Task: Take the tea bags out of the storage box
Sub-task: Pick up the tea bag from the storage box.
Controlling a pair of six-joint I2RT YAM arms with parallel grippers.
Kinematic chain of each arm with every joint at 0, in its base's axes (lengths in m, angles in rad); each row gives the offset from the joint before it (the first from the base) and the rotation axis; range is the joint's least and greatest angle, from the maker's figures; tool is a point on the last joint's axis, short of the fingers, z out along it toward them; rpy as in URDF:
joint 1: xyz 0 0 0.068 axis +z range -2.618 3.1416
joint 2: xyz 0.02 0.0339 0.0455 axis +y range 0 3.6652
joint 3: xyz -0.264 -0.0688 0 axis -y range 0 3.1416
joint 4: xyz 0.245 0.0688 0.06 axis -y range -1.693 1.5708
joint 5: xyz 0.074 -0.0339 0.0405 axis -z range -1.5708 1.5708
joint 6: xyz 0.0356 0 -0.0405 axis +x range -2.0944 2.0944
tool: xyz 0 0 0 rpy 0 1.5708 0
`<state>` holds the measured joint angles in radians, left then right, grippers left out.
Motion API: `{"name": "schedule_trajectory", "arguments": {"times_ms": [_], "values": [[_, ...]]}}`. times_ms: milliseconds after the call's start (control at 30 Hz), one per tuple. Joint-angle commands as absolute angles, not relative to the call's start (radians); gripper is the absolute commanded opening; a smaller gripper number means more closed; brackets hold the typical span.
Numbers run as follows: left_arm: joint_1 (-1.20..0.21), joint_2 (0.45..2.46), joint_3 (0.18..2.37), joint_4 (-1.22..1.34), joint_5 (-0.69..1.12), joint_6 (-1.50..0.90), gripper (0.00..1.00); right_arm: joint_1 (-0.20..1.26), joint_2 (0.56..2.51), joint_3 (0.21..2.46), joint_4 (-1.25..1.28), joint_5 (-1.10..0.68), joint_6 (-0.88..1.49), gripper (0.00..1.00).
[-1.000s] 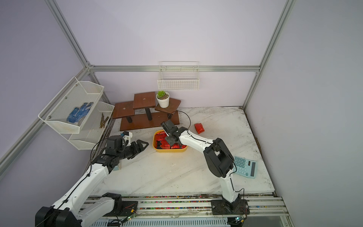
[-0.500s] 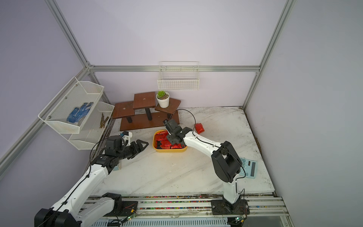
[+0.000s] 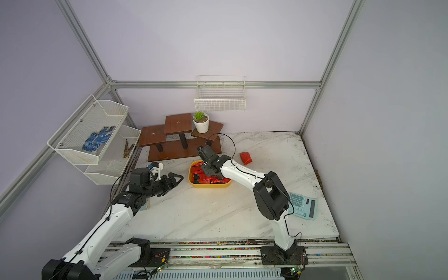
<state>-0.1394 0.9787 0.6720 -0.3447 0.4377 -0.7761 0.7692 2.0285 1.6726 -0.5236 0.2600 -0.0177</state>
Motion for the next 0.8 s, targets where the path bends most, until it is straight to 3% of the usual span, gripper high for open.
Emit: {"name": "schedule_trajectory", "arguments": {"times_ms": [0,367,767], "values": [[-0.133,0.957,0.659,-0.308,0.451,-0.783,0.8,0.786,2.072,1.721,-0.538,0.292,0.018,0.57],[-0.133,0.974,0.632,-0.288,0.461,-0.778,0.8,0.802,2.18,1.832,-0.589,0.386,0.045,0.58],[-0.133,0.983,0.62,-0.279,0.467,-0.779,0.8,0.802,2.205,1.788,-0.581,0.463,0.05,0.58]]}}
